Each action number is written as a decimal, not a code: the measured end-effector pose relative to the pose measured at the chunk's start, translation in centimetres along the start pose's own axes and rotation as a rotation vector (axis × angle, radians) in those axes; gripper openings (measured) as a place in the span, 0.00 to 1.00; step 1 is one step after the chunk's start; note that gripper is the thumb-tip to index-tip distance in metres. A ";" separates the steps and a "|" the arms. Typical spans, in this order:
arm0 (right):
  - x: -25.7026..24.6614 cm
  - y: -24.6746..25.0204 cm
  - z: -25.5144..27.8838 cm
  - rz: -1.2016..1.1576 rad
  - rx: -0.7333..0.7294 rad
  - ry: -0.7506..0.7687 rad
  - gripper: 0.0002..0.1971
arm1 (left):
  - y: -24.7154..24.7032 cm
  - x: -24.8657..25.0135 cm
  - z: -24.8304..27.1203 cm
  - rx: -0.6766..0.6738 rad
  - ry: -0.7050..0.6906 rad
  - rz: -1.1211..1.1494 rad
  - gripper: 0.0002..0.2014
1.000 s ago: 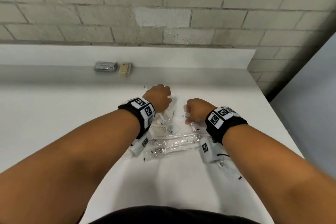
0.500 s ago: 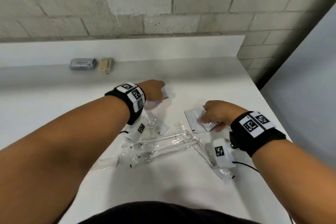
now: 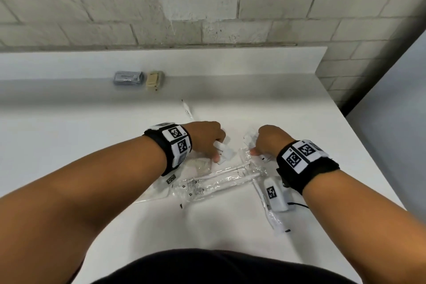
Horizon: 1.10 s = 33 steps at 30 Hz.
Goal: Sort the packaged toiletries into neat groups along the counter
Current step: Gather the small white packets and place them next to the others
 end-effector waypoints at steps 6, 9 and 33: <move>0.3 -0.3 0.7 -0.082 0.025 0.038 0.19 | 0.0 1.3 -0.5 -0.086 0.012 -0.200 0.33; 1.1 0.0 1.2 -0.213 0.052 0.086 0.17 | 0.0 1.8 -0.4 -0.099 0.052 -0.369 0.29; -9.4 1.6 9.4 -1.244 0.034 0.734 0.06 | -0.4 -3.1 10.2 0.545 -0.354 1.454 0.11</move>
Point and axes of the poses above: each hand's wrist, its own z-axis away from the middle knuckle, its own y-axis out of the back of the hand, x = y × z, the point moved 9 cm from there along -z, towards the middle knuckle, and after that the axes turned 14 degrees about -x, right-handed, at the moved point
